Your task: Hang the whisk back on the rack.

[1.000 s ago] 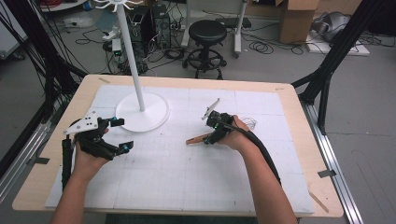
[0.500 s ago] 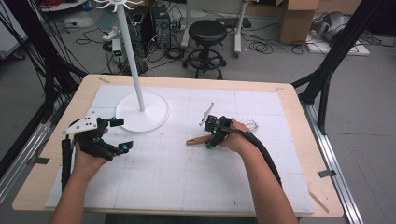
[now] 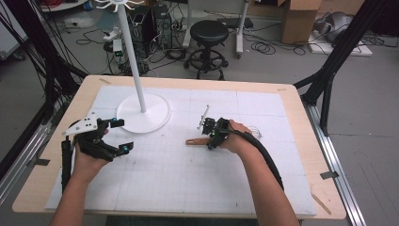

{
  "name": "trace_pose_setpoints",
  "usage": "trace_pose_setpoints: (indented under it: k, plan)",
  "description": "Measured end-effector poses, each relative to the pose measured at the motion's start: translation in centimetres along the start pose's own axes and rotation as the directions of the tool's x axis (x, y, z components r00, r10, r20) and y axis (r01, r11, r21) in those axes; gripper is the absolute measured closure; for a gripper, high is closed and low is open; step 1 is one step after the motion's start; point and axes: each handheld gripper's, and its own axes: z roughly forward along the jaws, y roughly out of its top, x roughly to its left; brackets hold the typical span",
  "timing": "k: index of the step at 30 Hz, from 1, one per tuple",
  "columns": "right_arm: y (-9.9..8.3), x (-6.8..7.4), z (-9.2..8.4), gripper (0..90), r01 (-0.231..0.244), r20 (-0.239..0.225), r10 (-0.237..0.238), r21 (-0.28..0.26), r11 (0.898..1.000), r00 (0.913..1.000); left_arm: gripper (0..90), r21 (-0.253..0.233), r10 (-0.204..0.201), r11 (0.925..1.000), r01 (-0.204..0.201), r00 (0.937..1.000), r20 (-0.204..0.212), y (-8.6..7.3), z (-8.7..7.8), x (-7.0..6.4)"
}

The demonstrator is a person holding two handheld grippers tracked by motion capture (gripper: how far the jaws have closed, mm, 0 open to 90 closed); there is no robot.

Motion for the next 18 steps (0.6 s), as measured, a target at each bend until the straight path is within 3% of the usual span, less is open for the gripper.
trace_pose_setpoints:
  k: [12,14,18]
  plan:
    - [0.13,0.35,-0.17,66.4,0.035,-0.005,-0.035,0.027,0.999,0.9994,1.7,-0.001,0.002,1.0000,-0.002,1.0000,0.000,0.03,-0.01,-0.02]
    - [0.15,0.44,-0.19,68.2,0.036,0.006,-0.036,0.032,0.999,0.9993,1.7,-0.002,0.002,1.0000,-0.002,1.0000,0.000,0.03,-0.02,-0.03]
    - [0.01,0.35,-0.27,68.9,0.015,-0.013,-0.014,0.032,0.999,0.9998,1.7,0.000,0.002,1.0000,-0.002,1.0000,0.000,0.02,-0.01,-0.03]
